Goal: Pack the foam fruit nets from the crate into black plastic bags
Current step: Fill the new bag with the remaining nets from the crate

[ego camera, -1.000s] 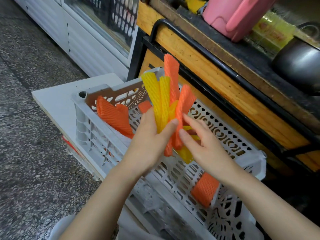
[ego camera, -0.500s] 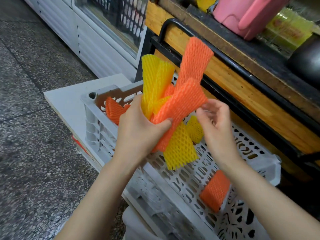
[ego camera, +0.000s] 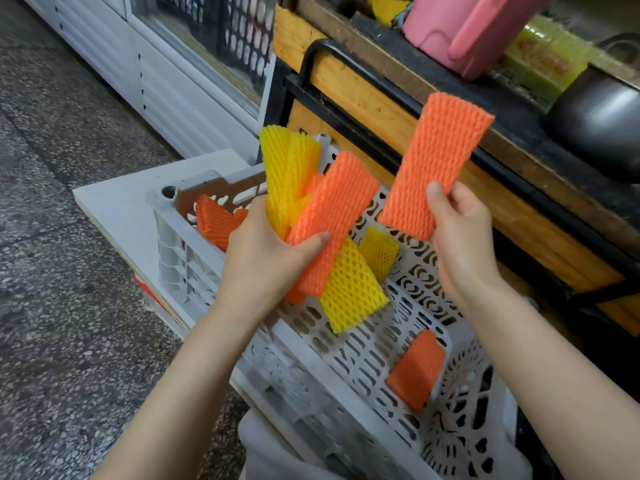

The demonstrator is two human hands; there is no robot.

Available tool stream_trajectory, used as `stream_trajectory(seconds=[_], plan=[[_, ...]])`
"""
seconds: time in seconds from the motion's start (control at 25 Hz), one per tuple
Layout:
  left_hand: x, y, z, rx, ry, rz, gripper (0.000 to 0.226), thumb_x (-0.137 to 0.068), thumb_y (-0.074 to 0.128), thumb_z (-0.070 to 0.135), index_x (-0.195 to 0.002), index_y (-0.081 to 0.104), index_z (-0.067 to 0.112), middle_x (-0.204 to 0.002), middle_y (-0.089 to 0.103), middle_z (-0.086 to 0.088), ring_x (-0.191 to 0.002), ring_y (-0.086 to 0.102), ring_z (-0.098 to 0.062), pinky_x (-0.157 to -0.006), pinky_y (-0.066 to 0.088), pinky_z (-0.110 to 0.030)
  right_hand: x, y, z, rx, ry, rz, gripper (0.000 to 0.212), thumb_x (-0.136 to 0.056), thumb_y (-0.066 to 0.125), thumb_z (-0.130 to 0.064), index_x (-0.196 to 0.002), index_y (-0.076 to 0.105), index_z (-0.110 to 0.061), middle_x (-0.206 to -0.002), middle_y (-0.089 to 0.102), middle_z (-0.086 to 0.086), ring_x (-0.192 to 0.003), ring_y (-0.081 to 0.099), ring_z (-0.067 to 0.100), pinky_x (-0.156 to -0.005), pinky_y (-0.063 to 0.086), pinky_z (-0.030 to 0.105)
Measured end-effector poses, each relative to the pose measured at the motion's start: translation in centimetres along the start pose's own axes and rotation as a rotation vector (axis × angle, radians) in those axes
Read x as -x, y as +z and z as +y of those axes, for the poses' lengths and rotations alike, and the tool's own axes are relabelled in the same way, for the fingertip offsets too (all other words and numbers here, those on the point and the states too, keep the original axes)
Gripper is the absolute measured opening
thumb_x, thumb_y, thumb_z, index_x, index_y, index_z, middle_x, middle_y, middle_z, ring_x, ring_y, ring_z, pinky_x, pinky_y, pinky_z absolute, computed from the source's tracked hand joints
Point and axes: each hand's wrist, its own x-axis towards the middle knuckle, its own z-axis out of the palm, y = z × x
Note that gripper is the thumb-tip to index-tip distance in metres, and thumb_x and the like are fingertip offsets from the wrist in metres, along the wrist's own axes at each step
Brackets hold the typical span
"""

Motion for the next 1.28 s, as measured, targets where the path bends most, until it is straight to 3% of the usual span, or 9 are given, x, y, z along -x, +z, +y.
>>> stream_trajectory(seconds=[0.2,0.32,0.44,0.6,0.84,1.0,1.12,1.2,1.28], plan=[[2.3,2.4,1.8,0.021,0.026,-0.020,0.049,-0.074,0.075,0.038,-0.106,0.039,0.027,-0.085,0.047,0.022,-0.076,0.050,-0.001,-0.063,0.041,-0.013,5.2,-1.7,-0.2,0.039,0.010,-0.168,0.022,-0.096,0.047,-0.022,-0.118,0.050,-0.022,-0.108,0.065,-0.006,-0.092,0.065,-0.001,-0.070,0.054,0.014],[4.8,4.4,3.7,0.119,0.053,-0.089,0.052,-0.074,0.075,0.038,-0.110,0.039,0.028,-0.094,0.052,0.020,-0.089,0.055,-0.006,-0.075,0.046,-0.025,6.9,-2.9,1.0,0.289,0.018,-0.174,0.028,-0.096,0.046,-0.030,-0.124,0.049,-0.025,-0.117,0.055,-0.006,-0.101,0.059,0.005,-0.075,0.053,0.016],[7.7,5.8,5.9,0.270,0.031,-0.223,0.070,-0.068,0.075,0.053,-0.118,0.032,0.029,-0.103,0.052,0.022,-0.092,0.059,0.001,-0.079,0.052,-0.027,8.1,-6.0,0.6,0.406,-0.045,-0.010,0.036,-0.093,0.053,-0.029,-0.127,0.042,-0.026,-0.122,0.042,-0.009,-0.101,0.050,-0.003,-0.075,0.046,0.008],[11.1,8.4,9.7,0.310,0.024,-0.325,0.096,-0.054,0.082,0.055,-0.126,0.026,0.025,-0.110,0.055,0.013,-0.099,0.061,-0.004,-0.085,0.055,-0.038,10.4,-10.9,-1.2,0.419,-0.183,0.154,0.023,-0.086,0.064,-0.022,-0.093,0.046,-0.033,-0.106,0.052,-0.010,-0.081,0.056,-0.006,-0.064,0.044,0.010],[15.7,13.2,17.1,0.227,0.262,-0.262,0.077,-0.061,0.085,0.040,-0.114,0.031,0.029,-0.098,0.053,0.018,-0.095,0.060,-0.007,-0.081,0.053,-0.035,15.6,-18.9,-4.4,0.252,-0.301,0.247,0.025,-0.086,0.063,-0.011,-0.089,0.052,-0.033,-0.097,0.059,-0.008,-0.078,0.061,0.010,-0.067,0.053,0.030],[19.7,17.6,22.1,0.170,0.426,-0.293,0.067,-0.065,0.080,0.039,-0.111,0.032,0.030,-0.092,0.055,0.018,-0.090,0.061,-0.010,-0.076,0.051,-0.031,19.4,-26.2,-5.7,0.294,-0.332,0.399,0.025,-0.088,0.062,-0.010,-0.094,0.052,-0.031,-0.101,0.061,-0.003,-0.089,0.062,0.011,-0.073,0.051,0.022],[22.4,21.0,24.3,0.073,0.564,-0.362,0.069,-0.066,0.077,0.040,-0.118,0.033,0.028,-0.103,0.057,0.011,-0.097,0.060,-0.016,-0.074,0.046,-0.029,21.6,-32.3,-3.9,0.442,-0.225,0.523,0.032,-0.084,0.065,-0.007,-0.104,0.049,-0.027,-0.114,0.058,0.002,-0.109,0.056,0.013,-0.089,0.043,0.018],[23.9,23.1,25.1,-0.024,0.675,-0.407,0.075,-0.068,0.076,0.038,-0.126,0.031,0.023,-0.109,0.057,0.005,-0.100,0.059,-0.019,-0.075,0.045,-0.030,22.8,-36.3,-1.3,0.740,0.027,0.570,0.051,-0.081,0.070,-0.012,-0.125,0.044,-0.015,-0.129,0.047,0.010,-0.125,0.042,0.024,-0.101,0.033,0.027],[24.7,25.1,25.2,-0.163,0.826,-0.411,0.076,-0.069,0.075,0.036,-0.128,0.033,0.017,-0.109,0.058,-0.002,-0.102,0.057,-0.025,-0.081,0.043,-0.034,23.9,-39.0,1.3,0.856,0.285,0.512,0.071,-0.078,0.073,-0.016,-0.137,0.034,-0.006,-0.134,0.040,0.016,-0.122,0.044,0.030,-0.098,0.034,0.033]])
